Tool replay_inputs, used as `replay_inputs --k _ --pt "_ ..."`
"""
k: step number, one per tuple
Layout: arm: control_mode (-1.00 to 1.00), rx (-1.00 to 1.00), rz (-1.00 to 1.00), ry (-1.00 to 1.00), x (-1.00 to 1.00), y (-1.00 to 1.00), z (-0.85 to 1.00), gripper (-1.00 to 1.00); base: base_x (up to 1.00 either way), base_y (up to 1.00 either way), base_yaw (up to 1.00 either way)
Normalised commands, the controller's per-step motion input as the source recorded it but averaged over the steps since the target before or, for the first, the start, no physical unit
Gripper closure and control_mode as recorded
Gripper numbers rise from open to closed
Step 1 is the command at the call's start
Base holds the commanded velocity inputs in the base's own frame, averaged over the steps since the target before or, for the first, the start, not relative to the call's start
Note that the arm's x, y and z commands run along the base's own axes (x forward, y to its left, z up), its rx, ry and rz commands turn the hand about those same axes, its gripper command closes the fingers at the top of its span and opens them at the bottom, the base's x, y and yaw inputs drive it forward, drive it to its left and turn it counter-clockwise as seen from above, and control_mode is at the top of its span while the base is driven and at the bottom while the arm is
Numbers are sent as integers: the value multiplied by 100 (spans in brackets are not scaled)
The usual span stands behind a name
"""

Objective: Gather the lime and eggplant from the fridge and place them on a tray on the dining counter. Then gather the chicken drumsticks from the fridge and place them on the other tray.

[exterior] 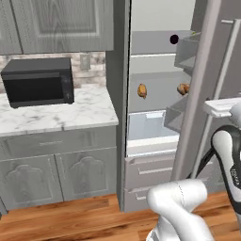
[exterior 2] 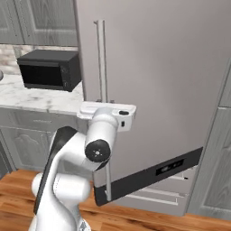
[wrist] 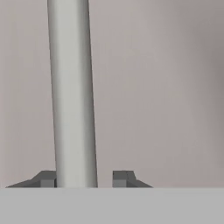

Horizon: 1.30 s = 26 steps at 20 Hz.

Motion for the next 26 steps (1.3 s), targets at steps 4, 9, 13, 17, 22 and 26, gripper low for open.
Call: replay_inputs --k 4,9,13,17,22,26 --pt "-100 0 14 8 -36 -61 0 100 0 0 0" --pt "-100 0 19 0 -10 -47 -1 100 0 0 0" --pt "-100 0 22 0 0 -44 -1 100 0 0 0" --pt "-100 0 22 1 -1 -53 0 100 0 0 0" --pt "-100 0 21 8 -9 -57 0 100 0 0 0" --pt "-100 0 18 12 -14 -46 0 100 0 0 0"
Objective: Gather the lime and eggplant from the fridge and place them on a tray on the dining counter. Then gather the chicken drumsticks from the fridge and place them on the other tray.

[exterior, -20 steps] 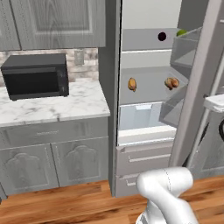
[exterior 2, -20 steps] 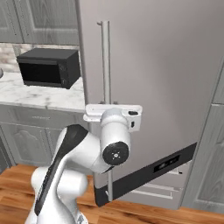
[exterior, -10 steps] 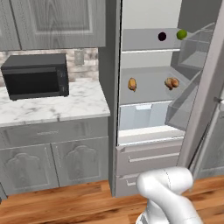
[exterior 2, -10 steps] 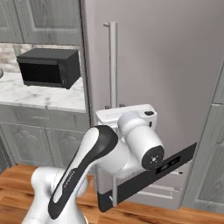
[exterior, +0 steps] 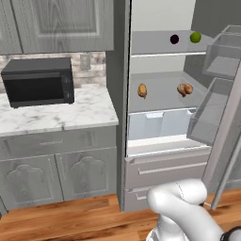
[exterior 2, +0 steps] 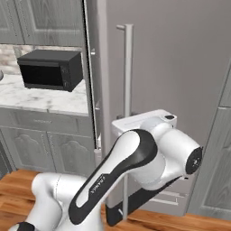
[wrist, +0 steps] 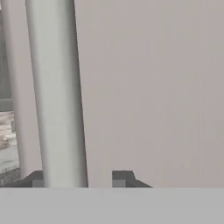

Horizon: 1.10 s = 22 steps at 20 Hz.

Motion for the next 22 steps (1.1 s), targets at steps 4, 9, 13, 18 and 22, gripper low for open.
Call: replay_inputs --k 4,9,13,18,22 --pt "-100 0 13 8 -14 -35 0 100 0 0 0" --pt "-100 0 8 2 -5 -23 0 100 0 0 0" --pt "-100 0 5 0 -10 -23 -2 100 0 0 0" --pt "-100 0 7 0 -1 -33 0 100 0 0 0" --pt "-100 0 5 0 -9 -30 0 100 0 0 0"
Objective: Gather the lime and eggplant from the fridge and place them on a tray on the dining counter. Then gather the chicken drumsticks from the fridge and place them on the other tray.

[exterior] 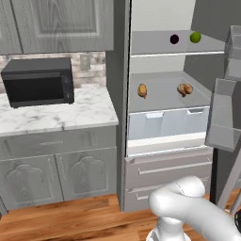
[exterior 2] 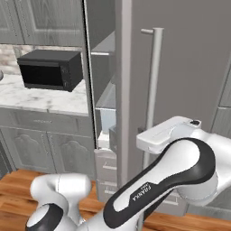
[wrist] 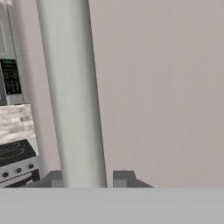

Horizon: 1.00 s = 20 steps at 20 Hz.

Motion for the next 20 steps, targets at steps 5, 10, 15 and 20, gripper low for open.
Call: replay_inputs --k 5,10,15,20 --pt "-100 0 0 0 -9 -9 0 -100 0 0 0" --pt "-100 0 -2 0 -50 0 -1 -100 0 0 0" --pt "-100 0 -19 0 -74 4 0 -100 0 0 0" --pt "-100 0 -35 0 -48 36 0 -100 0 0 0"
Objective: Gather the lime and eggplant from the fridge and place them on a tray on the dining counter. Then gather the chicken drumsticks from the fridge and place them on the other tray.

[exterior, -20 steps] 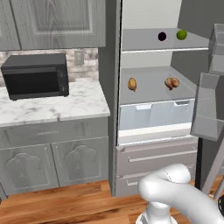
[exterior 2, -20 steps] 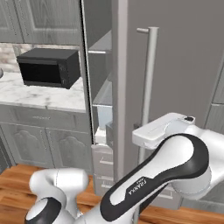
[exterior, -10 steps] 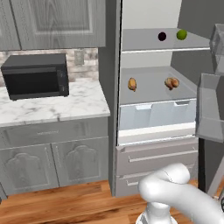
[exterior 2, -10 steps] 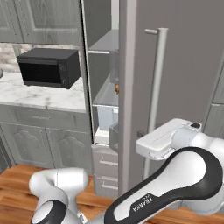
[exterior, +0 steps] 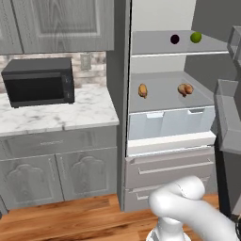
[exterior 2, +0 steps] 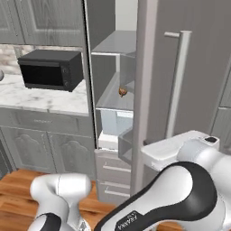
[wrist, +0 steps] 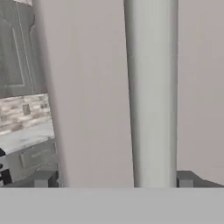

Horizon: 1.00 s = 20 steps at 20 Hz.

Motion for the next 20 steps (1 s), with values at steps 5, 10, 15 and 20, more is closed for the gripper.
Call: replay_inputs --k 5,10,15,20 --pt "-100 0 -35 0 -22 41 0 -100 0 0 0" --pt "-100 0 -16 -3 0 11 0 -100 0 0 0" --pt "-100 0 0 -13 3 -8 0 -100 0 0 0" --pt "-100 0 0 -10 1 -39 0 -100 0 0 0"
